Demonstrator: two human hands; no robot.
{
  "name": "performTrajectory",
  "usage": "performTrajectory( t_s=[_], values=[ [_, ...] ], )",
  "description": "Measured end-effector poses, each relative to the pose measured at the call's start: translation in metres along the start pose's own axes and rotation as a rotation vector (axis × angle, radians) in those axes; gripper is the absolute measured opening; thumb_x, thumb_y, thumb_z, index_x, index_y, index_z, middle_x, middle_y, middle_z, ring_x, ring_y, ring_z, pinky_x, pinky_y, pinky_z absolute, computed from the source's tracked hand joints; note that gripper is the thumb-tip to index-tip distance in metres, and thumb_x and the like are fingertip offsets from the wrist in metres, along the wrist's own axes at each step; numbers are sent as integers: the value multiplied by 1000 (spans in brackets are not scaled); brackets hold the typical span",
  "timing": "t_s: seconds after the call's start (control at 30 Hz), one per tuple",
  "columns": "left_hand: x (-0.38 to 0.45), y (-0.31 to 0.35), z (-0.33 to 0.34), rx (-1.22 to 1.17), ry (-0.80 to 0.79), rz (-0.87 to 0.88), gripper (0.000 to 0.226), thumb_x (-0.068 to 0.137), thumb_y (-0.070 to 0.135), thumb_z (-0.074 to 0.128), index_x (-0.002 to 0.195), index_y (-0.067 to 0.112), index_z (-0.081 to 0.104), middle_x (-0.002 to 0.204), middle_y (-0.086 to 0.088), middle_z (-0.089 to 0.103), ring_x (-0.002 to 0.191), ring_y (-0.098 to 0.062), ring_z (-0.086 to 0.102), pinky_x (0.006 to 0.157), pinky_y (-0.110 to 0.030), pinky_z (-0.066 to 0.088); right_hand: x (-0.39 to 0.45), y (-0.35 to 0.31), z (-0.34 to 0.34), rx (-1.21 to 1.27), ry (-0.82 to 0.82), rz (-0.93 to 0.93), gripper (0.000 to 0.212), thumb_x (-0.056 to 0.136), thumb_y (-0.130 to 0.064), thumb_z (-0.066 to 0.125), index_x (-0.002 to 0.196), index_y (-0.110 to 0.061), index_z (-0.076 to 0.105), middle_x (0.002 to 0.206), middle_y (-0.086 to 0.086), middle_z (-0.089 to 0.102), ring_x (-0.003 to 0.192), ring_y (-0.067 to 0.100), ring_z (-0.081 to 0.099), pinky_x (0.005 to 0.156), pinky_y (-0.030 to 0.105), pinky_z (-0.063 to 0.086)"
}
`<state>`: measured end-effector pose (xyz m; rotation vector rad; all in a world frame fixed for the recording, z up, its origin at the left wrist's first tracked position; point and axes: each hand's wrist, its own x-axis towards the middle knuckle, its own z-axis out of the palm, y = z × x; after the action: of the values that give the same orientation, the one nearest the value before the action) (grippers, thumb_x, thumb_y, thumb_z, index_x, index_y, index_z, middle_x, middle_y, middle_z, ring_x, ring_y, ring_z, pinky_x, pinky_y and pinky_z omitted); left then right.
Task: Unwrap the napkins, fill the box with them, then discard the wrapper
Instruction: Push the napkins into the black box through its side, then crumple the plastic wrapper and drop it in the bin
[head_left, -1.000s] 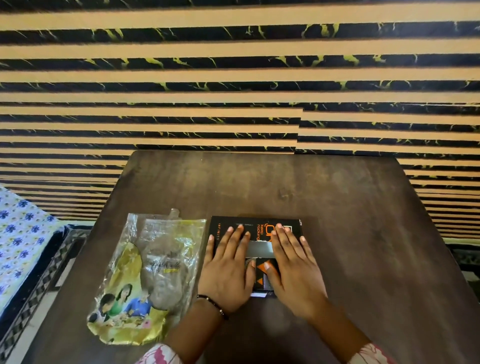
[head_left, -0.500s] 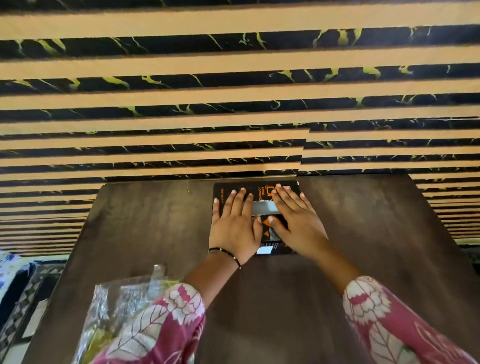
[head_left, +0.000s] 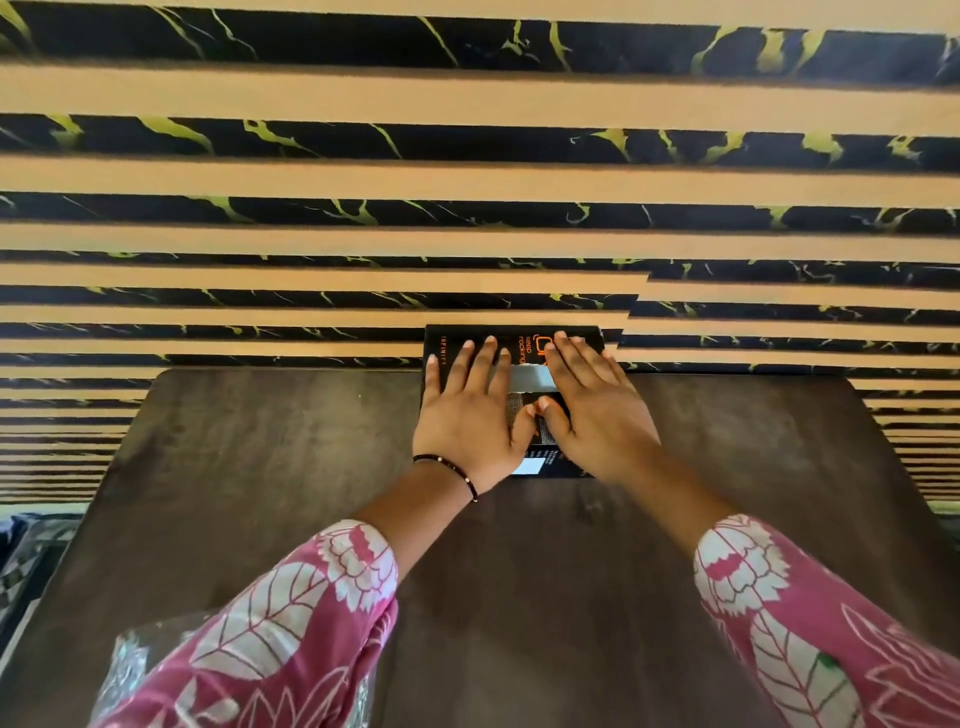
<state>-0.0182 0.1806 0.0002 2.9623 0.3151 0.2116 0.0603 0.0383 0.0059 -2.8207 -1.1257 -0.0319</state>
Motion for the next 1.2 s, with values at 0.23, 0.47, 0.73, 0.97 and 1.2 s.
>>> performTrajectory(
  t_s=[0.23, 0.47, 0.73, 0.97, 1.2],
  values=[
    [-6, 5, -12, 5, -49, -1, 67, 86, 55, 14, 145, 23, 10, 156, -1, 15, 144, -24, 8, 115, -53, 1, -4, -10, -17, -58, -97, 50, 62, 94, -45, 13, 147, -15, 6, 158, 6, 5, 146, 18, -1, 117, 34, -3],
    [-118, 14, -41, -136, 47, -9, 64, 86, 49, 21, 143, 19, 22, 151, -6, 30, 142, -26, 18, 115, -52, 7, -106, -64, -37, 36, -5, 28, 57, 94, -27, 35, 146, -11, 17, 156, 13, 17, 145, 24, 9, 116, 35, 0],
    [-310, 2, -11, -37, -181, -76, 63, 86, 49, 30, 139, 15, 28, 147, -10, 37, 137, -32, 31, 115, -52, 15, -286, -120, 23, 152, -254, -58, 66, 78, -35, 37, 143, -30, 24, 149, 6, 38, 135, 25, 38, 108, 42, 25],
    [-365, 4, -15, -157, -333, -644, 83, 87, 51, 42, 145, 16, -6, 157, -10, -1, 142, -35, 8, 107, -64, 19, -326, -122, 36, 281, -308, -40, 69, 81, -33, 43, 145, -25, 20, 155, 4, 20, 143, 24, 19, 115, 40, 12],
    [-348, 60, -12, -427, -384, -386, 84, 80, 50, 38, 145, 16, -4, 154, -11, 8, 142, -31, 9, 111, -54, 23, -342, -112, 34, 362, -339, 91, 83, 75, -59, 25, 146, -17, 17, 157, 6, 14, 145, 21, 10, 117, 31, 8]
  ],
)
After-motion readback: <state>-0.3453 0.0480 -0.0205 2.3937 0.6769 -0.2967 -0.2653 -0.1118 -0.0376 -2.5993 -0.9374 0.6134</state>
